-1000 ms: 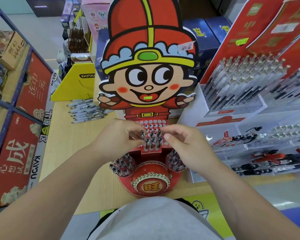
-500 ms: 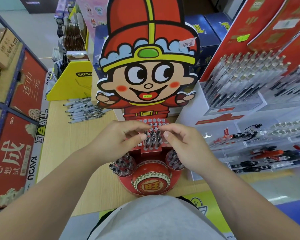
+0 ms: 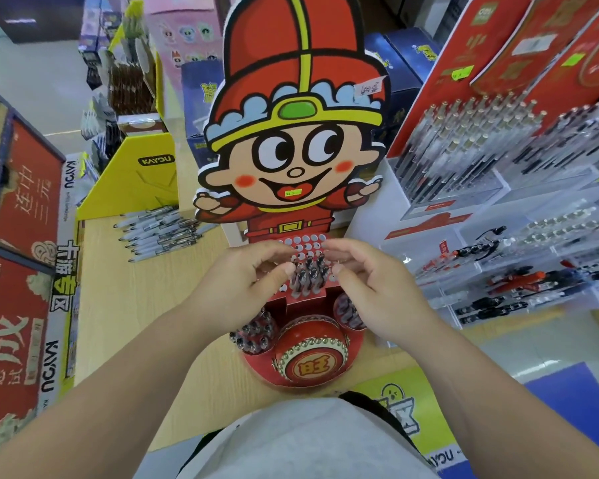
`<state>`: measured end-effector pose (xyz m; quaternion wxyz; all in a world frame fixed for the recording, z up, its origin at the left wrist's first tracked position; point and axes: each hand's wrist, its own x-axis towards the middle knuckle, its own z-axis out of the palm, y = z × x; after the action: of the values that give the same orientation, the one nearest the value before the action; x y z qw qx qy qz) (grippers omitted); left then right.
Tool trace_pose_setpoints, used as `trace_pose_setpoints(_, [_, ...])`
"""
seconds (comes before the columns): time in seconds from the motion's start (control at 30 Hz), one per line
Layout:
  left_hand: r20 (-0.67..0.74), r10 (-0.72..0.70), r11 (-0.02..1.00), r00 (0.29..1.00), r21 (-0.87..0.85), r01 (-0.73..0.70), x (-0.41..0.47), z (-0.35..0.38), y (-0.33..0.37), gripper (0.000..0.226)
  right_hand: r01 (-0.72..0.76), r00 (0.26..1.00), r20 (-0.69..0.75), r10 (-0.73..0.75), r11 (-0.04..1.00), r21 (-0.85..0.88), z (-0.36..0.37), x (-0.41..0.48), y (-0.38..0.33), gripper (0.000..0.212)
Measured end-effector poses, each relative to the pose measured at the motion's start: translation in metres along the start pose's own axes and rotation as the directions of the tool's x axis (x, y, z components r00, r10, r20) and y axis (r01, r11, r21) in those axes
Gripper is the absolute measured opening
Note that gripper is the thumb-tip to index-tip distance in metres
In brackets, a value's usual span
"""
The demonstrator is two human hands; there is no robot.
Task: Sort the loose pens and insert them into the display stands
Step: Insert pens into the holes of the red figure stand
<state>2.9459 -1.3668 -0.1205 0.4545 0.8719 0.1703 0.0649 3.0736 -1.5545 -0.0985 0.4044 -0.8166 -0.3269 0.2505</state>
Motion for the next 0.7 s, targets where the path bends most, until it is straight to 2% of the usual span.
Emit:
trace_pose_setpoints(0.2, [-0.021,-0.017,0.991,1.000,0.133,0.020,-0.017,-0.019,-0.020,0.035,-0.169,0.979,-0.132,0.156,0.981,-0.090,0.016,-0.032,0.001,0.035])
trace_pose_setpoints(0.27, [-0.034,-0.005,0.978,0.999,0.207,0.012,-0.026,-0.027,-0.027,0.038,-0.186,0.969,-0.184,0.163,0.976,-0.115,0.024,-0.048,0.000,0.035])
trace_pose_setpoints(0.4, [-0.050,-0.031,0.927,0.998,0.372,0.048,-0.052,-0.045,-0.036,0.048,-0.140,0.968,-0.237,0.082,0.961,-0.238,0.040,-0.074,-0.012,0.036])
trace_pose_setpoints(0.57, [-0.062,-0.091,0.866,0.994,0.487,0.110,-0.105,-0.066,-0.051,0.052,-0.049,0.989,-0.151,-0.008,0.930,-0.365,0.067,-0.098,-0.029,0.034])
trace_pose_setpoints(0.7, [-0.079,-0.183,0.801,0.980,0.567,0.195,-0.154,-0.079,-0.060,0.054,0.055,0.988,-0.111,-0.108,0.916,-0.397,0.098,-0.110,-0.046,0.037])
